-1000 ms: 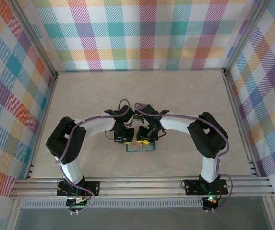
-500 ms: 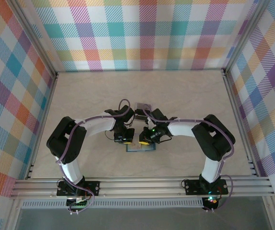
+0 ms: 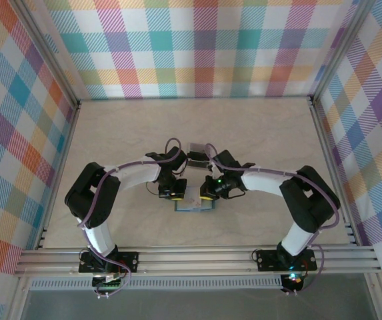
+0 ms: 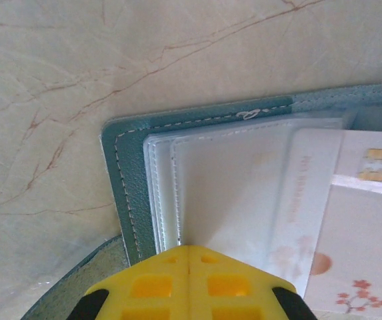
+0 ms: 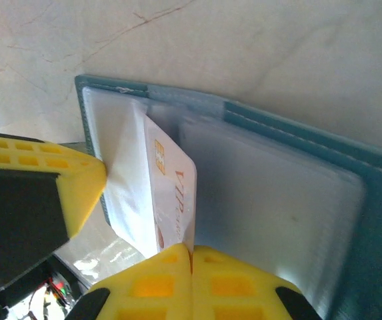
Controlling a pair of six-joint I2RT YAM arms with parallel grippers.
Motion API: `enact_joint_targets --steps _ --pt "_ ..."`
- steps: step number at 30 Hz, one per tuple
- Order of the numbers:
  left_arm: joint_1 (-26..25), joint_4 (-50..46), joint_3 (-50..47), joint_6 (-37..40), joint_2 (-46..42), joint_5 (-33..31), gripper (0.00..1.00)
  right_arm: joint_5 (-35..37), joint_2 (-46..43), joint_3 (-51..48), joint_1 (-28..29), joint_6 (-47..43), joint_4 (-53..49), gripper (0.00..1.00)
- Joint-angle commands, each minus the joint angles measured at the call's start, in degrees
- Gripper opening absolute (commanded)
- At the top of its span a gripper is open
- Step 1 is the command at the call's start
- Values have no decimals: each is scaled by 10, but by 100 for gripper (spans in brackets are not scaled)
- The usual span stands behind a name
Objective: Take the credit cards out of the card holder
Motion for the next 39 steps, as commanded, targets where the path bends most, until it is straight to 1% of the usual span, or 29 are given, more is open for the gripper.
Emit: enact_joint_targets --steps 1,3,5,8,10,14,17,20,21,22,25,29,33,35,39 --pt "-12 -20 -26 -10 3 -5 0 34 -27 14 -6 -46 -84 6" --pt "-13 -14 -29 -17 -4 0 0 42 -41 26 -6 -64 -110 6" --pt "-12 -10 -31 -25 -12 0 0 56 -59 36 -7 -76 -130 2" --pt "-12 -13 -26 -32 -26 -10 0 73 -89 41 -7 -94 -129 0" --pt "-12 -19 -19 -33 -35 -21 0 89 -93 61 -8 -117 -147 0" --pt "-12 -35 -5 -30 -50 -40 0 134 -83 126 -8 -191 -193 0" --pt "-9 -40 -1 -29 -61 -46 0 174 -74 168 -10 -267 -191 0" --pt "-3 -45 -2 -25 -71 -53 0 189 -45 215 -12 -369 -189 0" --pt "0 -47 -4 -23 -74 -54 0 205 -28 238 -13 -404 -195 0" --pt "4 -48 -6 -24 -77 -54 0 223 -12 260 -13 -428 -205 0" --pt "12 -45 -18 -23 -88 -53 0 243 48 346 -16 -530 -249 0" --pt "19 -43 -34 -21 -101 -51 0 244 121 445 -27 -654 -290 0" --pt "24 -48 -49 -17 -115 -60 0 234 174 525 -38 -746 -328 0" --pt "26 -47 -56 -18 -122 -58 0 241 199 564 -42 -782 -349 0" --pt "27 -39 -64 -23 -124 -49 0 244 247 640 -49 -825 -400 0"
